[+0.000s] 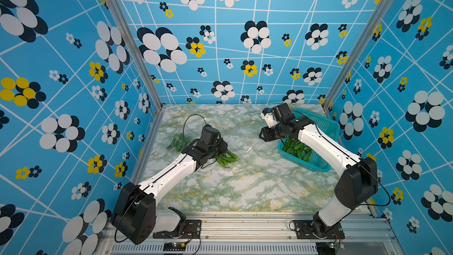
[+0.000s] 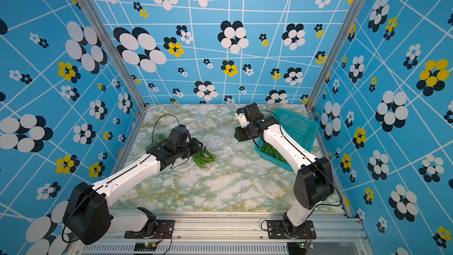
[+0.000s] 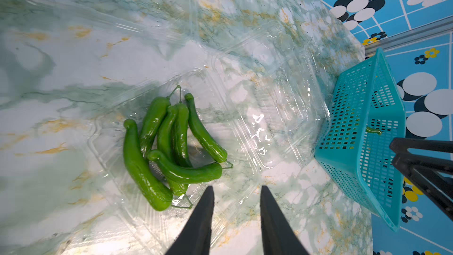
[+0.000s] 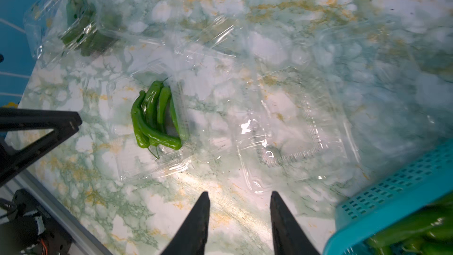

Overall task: Take small green peppers out of containers
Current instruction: Pick up the green pepper from the packing box.

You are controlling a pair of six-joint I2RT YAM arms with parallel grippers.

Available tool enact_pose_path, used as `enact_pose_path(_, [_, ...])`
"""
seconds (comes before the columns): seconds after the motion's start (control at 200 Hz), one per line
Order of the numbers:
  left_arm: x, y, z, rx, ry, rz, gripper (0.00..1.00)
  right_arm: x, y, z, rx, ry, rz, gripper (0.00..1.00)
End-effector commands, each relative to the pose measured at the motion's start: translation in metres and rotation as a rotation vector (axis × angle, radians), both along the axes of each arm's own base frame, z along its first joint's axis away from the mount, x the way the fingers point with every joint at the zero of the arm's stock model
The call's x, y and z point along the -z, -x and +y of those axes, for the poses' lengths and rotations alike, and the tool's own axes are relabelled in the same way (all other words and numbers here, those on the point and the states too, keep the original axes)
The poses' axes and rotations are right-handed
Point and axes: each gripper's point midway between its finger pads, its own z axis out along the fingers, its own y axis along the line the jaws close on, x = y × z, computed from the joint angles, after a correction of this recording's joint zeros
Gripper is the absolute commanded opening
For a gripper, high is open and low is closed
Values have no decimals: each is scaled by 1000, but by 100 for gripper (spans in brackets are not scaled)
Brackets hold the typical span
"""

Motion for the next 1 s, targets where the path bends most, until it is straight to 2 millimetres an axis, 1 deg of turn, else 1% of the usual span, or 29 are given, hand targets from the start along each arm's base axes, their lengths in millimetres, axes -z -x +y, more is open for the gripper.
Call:
enact_pose_path(0.0, [16,14,23,-60,-25,62,34,22,32,44,-208,9,86,40])
enact_pose_path(0.07, [20,19,32,-84,-23,71,34,34,45,69,-305,28,105,40])
enact_pose_path(0.085, [21,20,34,-89,-22,72,34,40,50,73,-323,36,122,40])
enact_pose_path(0.095, [21,21,36,-93,-21,73,34,34,48,79,-338,28,105,40])
enact_pose_path(0.11, [22,22,37,-96,-20,74,34,35,49,85,-356,27,105,40])
enact_pose_path(0.17, [25,26,44,-114,-17,83,35,46,56,103,-415,39,121,41])
enact_pose_path(0.255, [30,31,51,-125,-15,97,35,64,64,120,-473,64,152,41])
enact_pose_path(0.345, [34,35,55,-136,-10,101,35,80,64,133,-499,82,160,41])
enact_pose_path(0.5, [38,38,59,-142,0,108,35,101,59,144,-515,117,176,41])
enact_pose_path(0.54, [40,38,59,-141,3,110,35,99,58,146,-520,118,165,41])
enact_pose_path(0.545, [40,38,59,-141,3,111,35,105,58,146,-520,125,175,41])
enact_pose_path(0.555, [40,38,59,-140,4,111,35,111,58,146,-522,133,183,41])
enact_pose_path(0.6, [41,39,59,-137,5,111,35,116,58,148,-527,140,185,41])
enact_pose_path(0.715, [45,39,58,-135,13,114,35,126,52,151,-524,161,176,41])
enact_pose_path(0.889, [48,38,57,-131,21,116,35,136,50,155,-533,169,194,41])
enact_pose_path(0.994, [49,38,56,-129,25,116,35,143,50,155,-533,183,200,41])
